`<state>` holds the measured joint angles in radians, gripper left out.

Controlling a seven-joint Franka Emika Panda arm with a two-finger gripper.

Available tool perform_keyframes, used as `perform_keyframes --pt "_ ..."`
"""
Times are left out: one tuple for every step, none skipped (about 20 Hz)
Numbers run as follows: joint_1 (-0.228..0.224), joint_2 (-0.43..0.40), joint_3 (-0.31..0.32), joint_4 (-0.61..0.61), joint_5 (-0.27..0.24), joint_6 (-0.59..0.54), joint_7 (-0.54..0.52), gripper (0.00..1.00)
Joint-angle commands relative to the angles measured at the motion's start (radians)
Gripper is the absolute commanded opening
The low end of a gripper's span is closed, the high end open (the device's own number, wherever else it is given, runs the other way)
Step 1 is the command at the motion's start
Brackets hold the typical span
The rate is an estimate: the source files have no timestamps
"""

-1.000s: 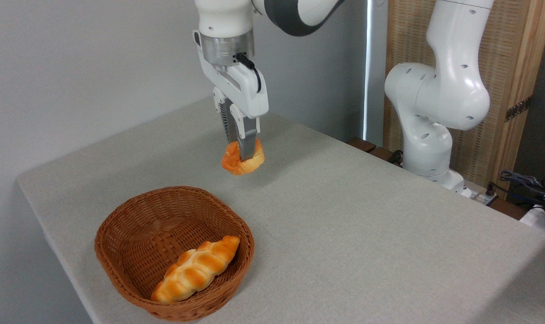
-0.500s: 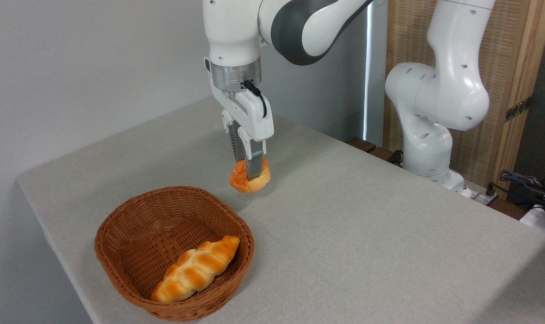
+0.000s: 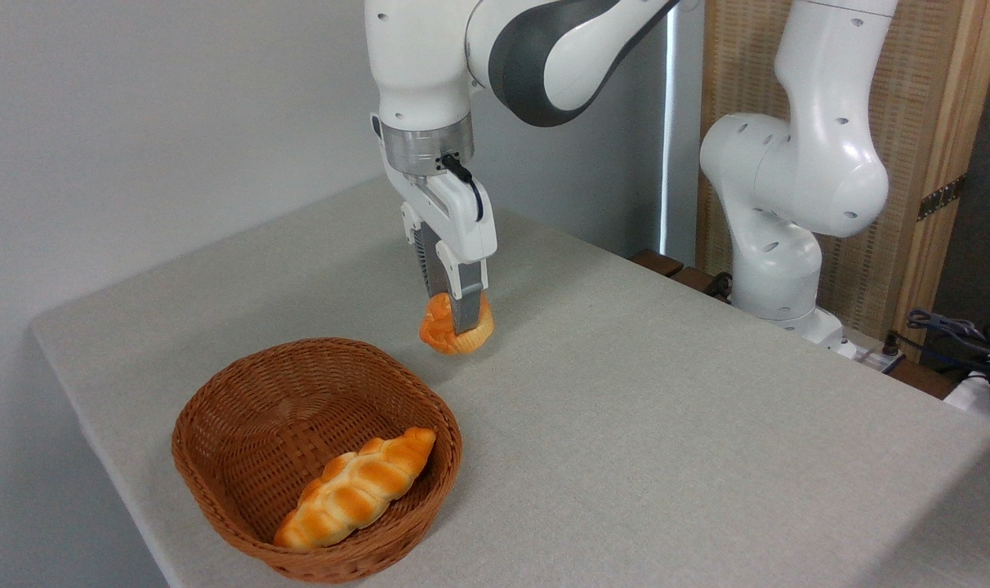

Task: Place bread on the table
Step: 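Lower the bun onto the table and open the gripper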

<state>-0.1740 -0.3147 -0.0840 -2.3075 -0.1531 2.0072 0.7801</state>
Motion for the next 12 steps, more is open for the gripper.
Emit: perform_keyframes --pt "-0.012 -0.003 0.013 -0.004 0.01 0.018 0.011 1.0" --pt "-0.012 -0.003 0.013 -0.004 0.01 0.018 0.013 1.0" --pt "-0.012 -0.003 0.013 -0.004 0.01 0.018 0.013 1.0" --pt "-0.012 -0.003 0.013 -0.004 0.01 0.018 0.013 1.0" --pt "-0.012 -0.001 0.013 -0.003 0.01 0.018 0.013 1.0" --pt "-0.012 0.0 0.013 -0.003 0.01 0.018 0.013 1.0" --pt "-0.012 0.002 0.013 -0.001 0.01 0.018 0.013 1.0" --pt "-0.012 0.003 0.013 -0.001 0.01 0.018 0.013 1.0" --pt "-0.012 0.003 0.013 0.0 0.01 0.018 0.013 1.0" --pt "-0.012 0.002 0.013 0.002 0.01 0.018 0.013 1.0" --pt "-0.012 0.003 0.013 0.003 0.01 0.018 0.013 1.0" --pt "-0.012 0.002 0.013 0.008 0.01 0.016 0.011 1.0"
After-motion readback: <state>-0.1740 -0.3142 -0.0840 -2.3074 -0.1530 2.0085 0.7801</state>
